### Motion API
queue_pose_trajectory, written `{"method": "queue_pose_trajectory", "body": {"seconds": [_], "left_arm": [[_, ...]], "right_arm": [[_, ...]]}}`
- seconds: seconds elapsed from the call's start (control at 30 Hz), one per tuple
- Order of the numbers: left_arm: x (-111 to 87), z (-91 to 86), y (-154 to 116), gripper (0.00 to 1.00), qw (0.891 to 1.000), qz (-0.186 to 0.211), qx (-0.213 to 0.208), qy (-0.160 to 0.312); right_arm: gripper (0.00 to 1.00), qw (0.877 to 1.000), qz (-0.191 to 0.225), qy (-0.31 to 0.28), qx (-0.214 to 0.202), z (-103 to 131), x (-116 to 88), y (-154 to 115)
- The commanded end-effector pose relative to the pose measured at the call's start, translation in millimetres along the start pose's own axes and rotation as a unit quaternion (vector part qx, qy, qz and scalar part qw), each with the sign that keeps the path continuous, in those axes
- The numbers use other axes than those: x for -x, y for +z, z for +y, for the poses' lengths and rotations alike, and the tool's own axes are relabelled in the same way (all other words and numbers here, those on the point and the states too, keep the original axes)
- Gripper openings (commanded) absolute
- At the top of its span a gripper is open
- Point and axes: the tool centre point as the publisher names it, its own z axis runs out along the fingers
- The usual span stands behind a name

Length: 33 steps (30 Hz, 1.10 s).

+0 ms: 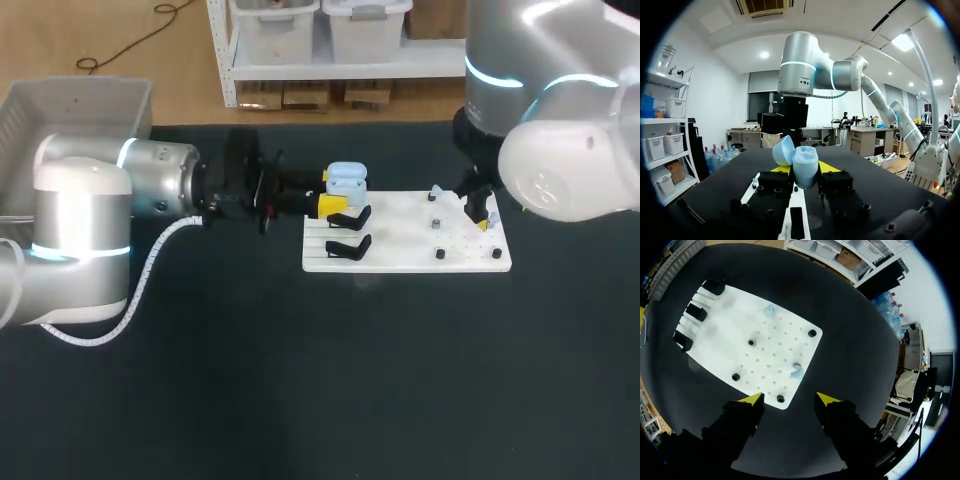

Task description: Pick up each earbud case from the left stands, insert the matching earbuds, close the lid, and place the case in the box.

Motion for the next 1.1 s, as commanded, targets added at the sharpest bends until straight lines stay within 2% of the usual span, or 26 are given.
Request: {"method": "queue_pose_trajectory", "body": {"seconds": [0.03, 0.43, 1.1], "left_arm": [[-1.0, 0.0, 0, 0.00, 1.000, -0.001, 0.000, 0.001], [-1.0, 0.0, 0, 0.00, 1.000, -0.001, 0.000, 0.001], [-1.0, 0.0, 0, 0.00, 1.000, -0.001, 0.000, 0.001]], "right_arm": [[0.58, 1.000, -0.005, 0.013, -0.011, 3, 2, 8], [0.47, 0.996, -0.007, 0.082, -0.017, -4, 6, 20], [0.41, 0.994, -0.021, 0.096, -0.046, -4, 14, 34]]}}
